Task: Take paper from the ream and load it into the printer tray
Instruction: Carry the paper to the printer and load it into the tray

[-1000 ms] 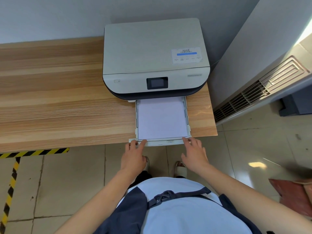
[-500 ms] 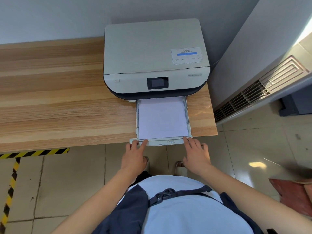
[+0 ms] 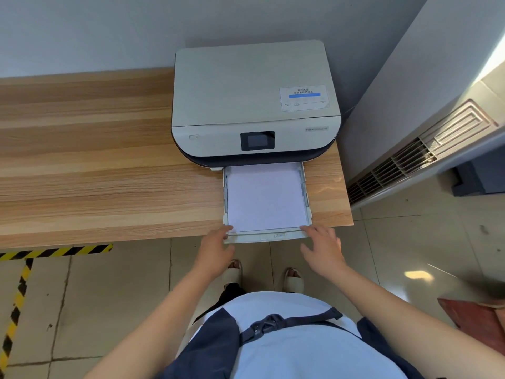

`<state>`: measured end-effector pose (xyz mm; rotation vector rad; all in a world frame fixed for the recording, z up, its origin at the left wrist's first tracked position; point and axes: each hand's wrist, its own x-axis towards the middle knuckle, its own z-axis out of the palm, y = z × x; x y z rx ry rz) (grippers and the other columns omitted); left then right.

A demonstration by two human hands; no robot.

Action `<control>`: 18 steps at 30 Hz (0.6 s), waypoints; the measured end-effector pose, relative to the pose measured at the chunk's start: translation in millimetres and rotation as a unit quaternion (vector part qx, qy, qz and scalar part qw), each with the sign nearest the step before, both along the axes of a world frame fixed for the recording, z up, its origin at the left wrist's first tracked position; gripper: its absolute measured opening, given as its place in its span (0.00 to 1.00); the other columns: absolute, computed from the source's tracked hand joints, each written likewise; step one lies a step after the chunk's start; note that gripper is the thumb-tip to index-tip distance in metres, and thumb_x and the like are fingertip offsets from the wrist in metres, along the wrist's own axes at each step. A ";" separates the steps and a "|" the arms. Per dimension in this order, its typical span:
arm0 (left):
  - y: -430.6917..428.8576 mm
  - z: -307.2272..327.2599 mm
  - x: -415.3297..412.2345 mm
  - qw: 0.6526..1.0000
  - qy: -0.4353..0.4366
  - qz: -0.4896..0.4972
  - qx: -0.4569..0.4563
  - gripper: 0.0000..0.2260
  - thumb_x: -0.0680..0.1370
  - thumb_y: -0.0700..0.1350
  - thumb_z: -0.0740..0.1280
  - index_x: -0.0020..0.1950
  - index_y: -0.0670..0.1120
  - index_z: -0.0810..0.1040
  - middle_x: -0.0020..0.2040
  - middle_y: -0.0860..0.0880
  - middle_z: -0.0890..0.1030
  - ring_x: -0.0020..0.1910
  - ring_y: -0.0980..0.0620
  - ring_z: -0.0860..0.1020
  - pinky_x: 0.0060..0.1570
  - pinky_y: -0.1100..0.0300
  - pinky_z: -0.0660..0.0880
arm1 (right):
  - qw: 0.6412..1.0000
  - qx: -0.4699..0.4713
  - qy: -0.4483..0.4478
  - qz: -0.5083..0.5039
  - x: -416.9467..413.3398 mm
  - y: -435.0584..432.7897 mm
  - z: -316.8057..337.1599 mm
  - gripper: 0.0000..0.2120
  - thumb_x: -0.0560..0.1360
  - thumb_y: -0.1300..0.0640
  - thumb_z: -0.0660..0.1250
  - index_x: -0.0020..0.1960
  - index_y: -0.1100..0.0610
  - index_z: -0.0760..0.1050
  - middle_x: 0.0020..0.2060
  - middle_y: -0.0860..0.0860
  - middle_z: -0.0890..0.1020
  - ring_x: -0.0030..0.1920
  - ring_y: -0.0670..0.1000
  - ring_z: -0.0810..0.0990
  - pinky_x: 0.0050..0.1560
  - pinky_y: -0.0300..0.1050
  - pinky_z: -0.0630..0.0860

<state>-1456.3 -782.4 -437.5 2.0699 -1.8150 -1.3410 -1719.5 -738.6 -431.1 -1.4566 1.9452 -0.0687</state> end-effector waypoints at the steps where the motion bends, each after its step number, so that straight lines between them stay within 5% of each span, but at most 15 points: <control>1: -7.3 5.3 1.4 0.997 0.046 0.059 0.009 0.20 0.79 0.39 0.64 0.70 0.50 0.74 0.61 0.46 0.78 0.59 0.46 0.76 0.53 0.56 0.75 | 0.997 -0.018 -0.052 -0.049 -2.8 -5.6 2.3 0.21 0.78 0.58 0.62 0.71 0.53 0.70 0.70 0.52 0.71 0.71 0.54 0.62 0.71 0.53 0.60; 3: -23.2 14.3 4.1 0.985 0.104 0.133 0.032 0.16 0.80 0.39 0.63 0.67 0.48 0.77 0.56 0.47 0.79 0.53 0.47 0.79 0.45 0.60 0.74 | 0.981 -0.036 -0.128 -0.142 -9.3 -21.6 8.0 0.18 0.77 0.61 0.62 0.67 0.55 0.74 0.66 0.55 0.76 0.67 0.54 0.68 0.69 0.52 0.67; 8: -67.4 20.1 5.5 0.942 0.206 0.246 0.098 0.20 0.80 0.41 0.64 0.72 0.49 0.72 0.61 0.48 0.79 0.57 0.48 0.79 0.51 0.59 0.75 | 0.923 0.010 -0.234 -0.304 -21.9 -71.2 23.2 0.22 0.78 0.61 0.62 0.72 0.56 0.69 0.70 0.52 0.73 0.67 0.55 0.72 0.61 0.48 0.72; 12: -91.3 10.0 2.3 0.915 0.255 0.282 0.134 0.28 0.78 0.41 0.65 0.77 0.53 0.64 0.68 0.45 0.77 0.65 0.45 0.75 0.70 0.49 0.69 | 0.892 0.043 -0.309 -0.328 -22.2 -97.0 25.4 0.27 0.79 0.65 0.58 0.77 0.54 0.61 0.75 0.51 0.67 0.72 0.55 0.66 0.60 0.46 0.65; 18: -93.6 5.7 -5.0 0.921 0.256 0.252 0.148 0.30 0.78 0.40 0.64 0.79 0.54 0.60 0.76 0.46 0.68 0.73 0.45 0.67 0.70 0.52 0.64 | 0.891 0.068 -0.330 -0.306 -12.2 -105.2 16.9 0.32 0.77 0.69 0.56 0.79 0.53 0.56 0.77 0.52 0.63 0.76 0.55 0.61 0.70 0.51 0.61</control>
